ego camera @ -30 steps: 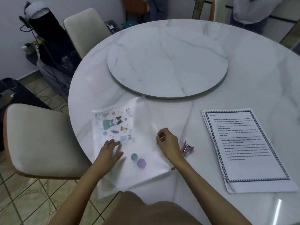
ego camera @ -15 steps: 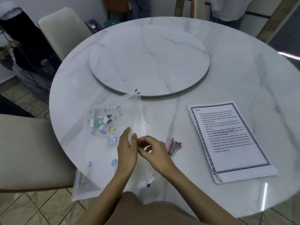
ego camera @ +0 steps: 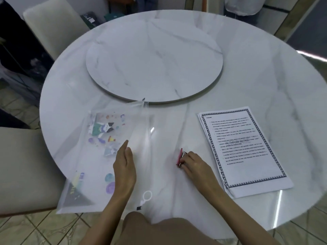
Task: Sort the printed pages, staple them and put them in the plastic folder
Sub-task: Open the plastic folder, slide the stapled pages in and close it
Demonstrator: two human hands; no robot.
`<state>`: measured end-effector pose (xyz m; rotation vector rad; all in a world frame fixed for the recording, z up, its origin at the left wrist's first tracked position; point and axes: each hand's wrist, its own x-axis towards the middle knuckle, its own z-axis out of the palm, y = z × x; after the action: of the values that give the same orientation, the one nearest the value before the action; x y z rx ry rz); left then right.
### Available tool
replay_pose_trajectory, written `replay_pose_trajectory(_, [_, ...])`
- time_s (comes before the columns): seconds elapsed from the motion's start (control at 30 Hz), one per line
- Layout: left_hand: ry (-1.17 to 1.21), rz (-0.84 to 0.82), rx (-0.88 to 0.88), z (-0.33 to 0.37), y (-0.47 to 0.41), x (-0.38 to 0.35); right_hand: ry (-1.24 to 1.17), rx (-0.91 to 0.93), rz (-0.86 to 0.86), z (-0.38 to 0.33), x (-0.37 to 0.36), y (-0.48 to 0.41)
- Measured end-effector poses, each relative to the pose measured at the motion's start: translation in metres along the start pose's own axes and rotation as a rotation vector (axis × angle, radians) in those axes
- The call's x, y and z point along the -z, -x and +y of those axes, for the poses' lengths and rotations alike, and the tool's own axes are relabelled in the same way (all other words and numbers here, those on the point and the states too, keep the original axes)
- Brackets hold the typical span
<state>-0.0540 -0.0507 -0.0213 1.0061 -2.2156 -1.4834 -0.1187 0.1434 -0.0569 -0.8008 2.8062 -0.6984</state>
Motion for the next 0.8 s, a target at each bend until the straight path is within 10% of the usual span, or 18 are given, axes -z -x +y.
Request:
replay_pose_trajectory(0.57, [-0.089, 0.019, -0.046, 0.008, 0.012, -0.013, -0.16, -0.006, -0.002, 0.004, 0.008, -0.144])
replay_pose_trajectory(0.8, [-0.111, -0.008, -0.03, 0.004, 0.02, -0.028, -0.287, -0.485, 0.454, 0.085, 0.057, -0.061])
